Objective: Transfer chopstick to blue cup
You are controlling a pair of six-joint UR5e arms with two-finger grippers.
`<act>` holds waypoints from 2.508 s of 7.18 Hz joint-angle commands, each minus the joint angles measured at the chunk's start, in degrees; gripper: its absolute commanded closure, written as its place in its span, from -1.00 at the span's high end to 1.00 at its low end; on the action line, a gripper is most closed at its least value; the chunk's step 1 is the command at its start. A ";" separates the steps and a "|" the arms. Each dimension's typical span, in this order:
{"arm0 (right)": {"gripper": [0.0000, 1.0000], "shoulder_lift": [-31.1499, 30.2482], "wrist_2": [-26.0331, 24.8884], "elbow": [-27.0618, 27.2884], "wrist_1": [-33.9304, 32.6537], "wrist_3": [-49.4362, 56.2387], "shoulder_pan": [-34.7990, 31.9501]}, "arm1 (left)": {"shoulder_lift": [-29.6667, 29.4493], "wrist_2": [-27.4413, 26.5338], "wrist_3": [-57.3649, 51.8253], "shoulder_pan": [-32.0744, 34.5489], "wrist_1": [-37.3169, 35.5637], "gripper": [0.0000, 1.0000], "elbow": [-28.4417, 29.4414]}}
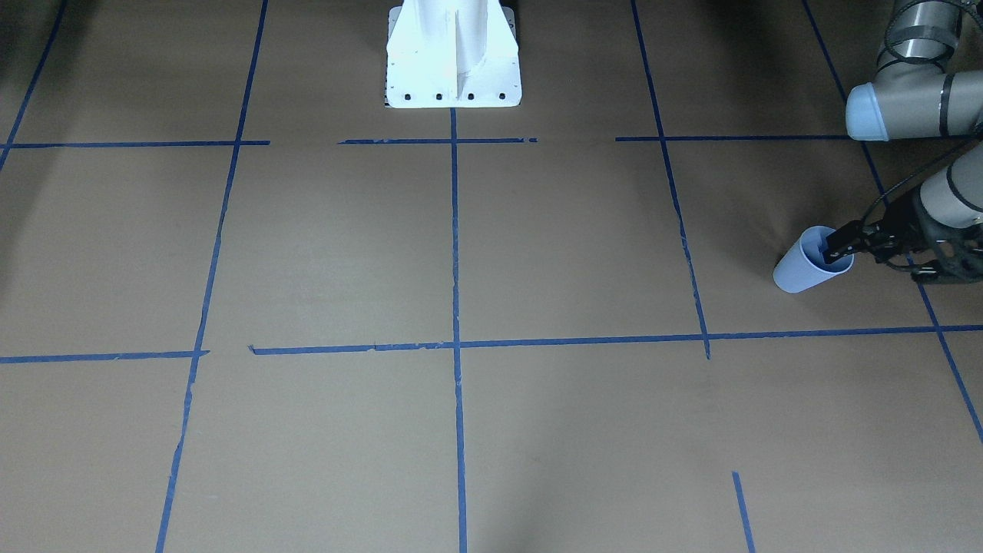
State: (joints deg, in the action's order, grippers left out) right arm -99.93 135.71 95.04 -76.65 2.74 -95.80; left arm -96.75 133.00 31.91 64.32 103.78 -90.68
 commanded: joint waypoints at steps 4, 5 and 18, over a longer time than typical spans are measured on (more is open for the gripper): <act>0.97 0.09 -0.01 -0.03 0.10 -0.01 0.00 | -7.54 2.61 9.96 -1.74 -0.77 -1.00 -3.25; 0.97 0.09 -0.10 -0.03 0.18 0.08 0.09 | -12.88 4.27 20.54 -4.44 -1.03 -1.00 -5.71; 0.97 1.05 -0.45 -1.26 0.19 0.08 0.35 | -39.21 -22.17 41.13 -32.77 -3.76 0.65 3.42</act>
State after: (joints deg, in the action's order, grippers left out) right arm -98.90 135.34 93.78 -76.50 2.81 -95.45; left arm -136.05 111.10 73.04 32.07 99.93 -86.45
